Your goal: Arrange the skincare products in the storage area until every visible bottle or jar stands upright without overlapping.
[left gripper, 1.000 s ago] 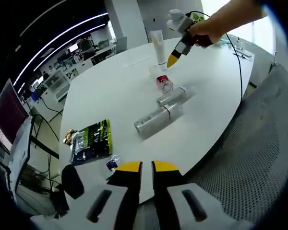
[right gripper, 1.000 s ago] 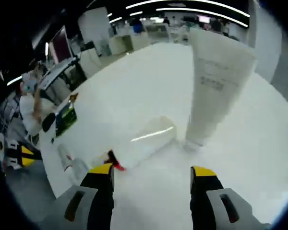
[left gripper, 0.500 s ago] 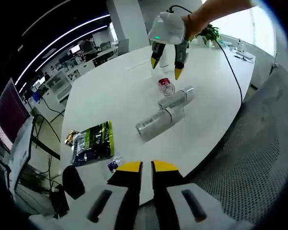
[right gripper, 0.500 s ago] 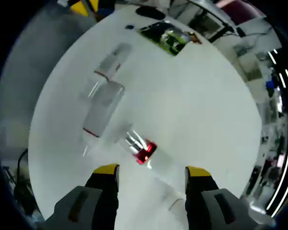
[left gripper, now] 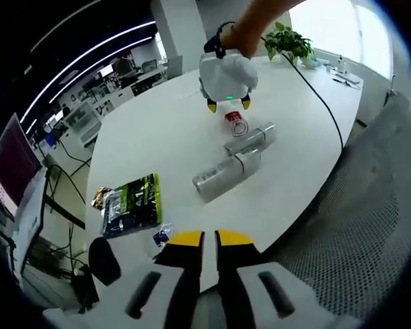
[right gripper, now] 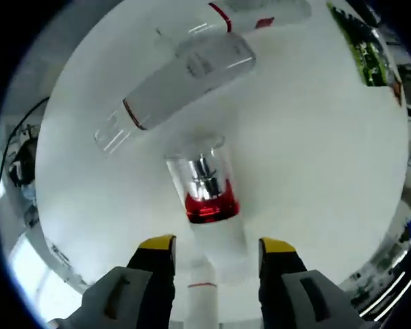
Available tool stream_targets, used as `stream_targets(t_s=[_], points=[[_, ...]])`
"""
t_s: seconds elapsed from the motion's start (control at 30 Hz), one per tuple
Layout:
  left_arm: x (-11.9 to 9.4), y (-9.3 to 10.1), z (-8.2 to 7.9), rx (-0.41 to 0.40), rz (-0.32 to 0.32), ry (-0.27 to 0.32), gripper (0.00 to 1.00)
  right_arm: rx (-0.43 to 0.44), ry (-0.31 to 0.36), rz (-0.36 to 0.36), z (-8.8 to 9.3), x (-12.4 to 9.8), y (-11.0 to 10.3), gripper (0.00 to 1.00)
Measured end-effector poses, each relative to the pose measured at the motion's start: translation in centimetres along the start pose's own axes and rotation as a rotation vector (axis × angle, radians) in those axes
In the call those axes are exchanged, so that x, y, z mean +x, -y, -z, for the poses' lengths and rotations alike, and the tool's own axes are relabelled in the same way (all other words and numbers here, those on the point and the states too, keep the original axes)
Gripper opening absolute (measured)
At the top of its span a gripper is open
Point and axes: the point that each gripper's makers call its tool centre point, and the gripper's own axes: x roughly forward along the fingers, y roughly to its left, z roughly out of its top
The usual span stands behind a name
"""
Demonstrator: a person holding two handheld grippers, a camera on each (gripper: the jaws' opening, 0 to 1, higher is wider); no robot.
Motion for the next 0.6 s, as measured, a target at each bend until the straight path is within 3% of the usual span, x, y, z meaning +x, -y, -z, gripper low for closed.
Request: stream_targets(t_s=[0.23, 0.33, 0.4, 0.6], points=[[0.0, -0.2, 0.1, -0.006, -0.008, -0.002, 0.05, -0.066, -0.045, -0.011, -0.4, 1.0, 0.0, 0.42], [0.0, -0.1, 0.1, -0.004, -0.006, -0.004, 0.04, -0.062, 0.002, -0.011, -1.9, 1.3, 0.3, 0.35], [0.0, -0.1, 0.2, -0.003, -0.006, -0.008, 0.04, -0.086, -0.058, -0.003, -1.0, 1.2, 0.4, 0.33], [0.1, -0.1, 0.2, -0.004, -0.006, -0.011, 0.04, -0.074, -0.043, 0.037, -1.0, 1.4, 0.8, 0.30]])
